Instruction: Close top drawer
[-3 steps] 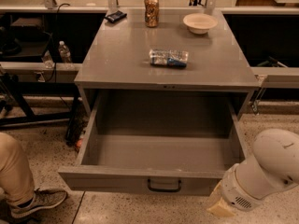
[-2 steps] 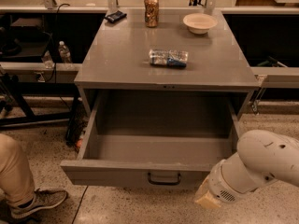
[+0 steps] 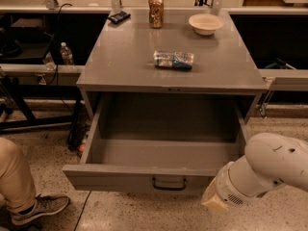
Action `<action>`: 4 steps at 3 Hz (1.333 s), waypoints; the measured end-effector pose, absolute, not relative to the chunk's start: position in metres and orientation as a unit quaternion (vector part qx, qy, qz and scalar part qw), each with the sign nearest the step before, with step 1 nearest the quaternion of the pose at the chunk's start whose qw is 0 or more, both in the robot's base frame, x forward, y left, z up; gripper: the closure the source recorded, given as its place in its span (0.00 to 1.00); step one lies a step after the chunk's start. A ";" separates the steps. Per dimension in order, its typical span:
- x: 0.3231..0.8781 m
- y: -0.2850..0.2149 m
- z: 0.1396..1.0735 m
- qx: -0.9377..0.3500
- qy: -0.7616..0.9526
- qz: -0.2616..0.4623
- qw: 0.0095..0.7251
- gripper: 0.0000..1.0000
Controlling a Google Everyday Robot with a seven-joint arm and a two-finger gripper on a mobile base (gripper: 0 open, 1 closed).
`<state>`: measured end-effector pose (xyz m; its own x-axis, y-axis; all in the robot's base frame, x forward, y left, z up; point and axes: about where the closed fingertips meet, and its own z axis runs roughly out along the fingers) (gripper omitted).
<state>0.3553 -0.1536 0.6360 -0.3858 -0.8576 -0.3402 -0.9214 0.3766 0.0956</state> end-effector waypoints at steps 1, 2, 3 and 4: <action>0.381 -0.169 0.644 -0.560 0.813 0.080 0.139 1.00; 0.401 -0.173 0.638 -0.581 0.801 0.044 0.135 1.00; 0.423 -0.177 0.619 -0.604 0.788 0.016 0.119 1.00; 0.462 -0.173 0.612 -0.625 0.769 -0.019 0.128 1.00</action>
Offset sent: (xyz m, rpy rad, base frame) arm 0.0729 -0.0269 -0.0059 -0.2150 -0.1957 0.1089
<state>0.4624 -0.1728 0.6117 -0.1849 -0.9674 -0.1734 -0.9575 0.2170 -0.1898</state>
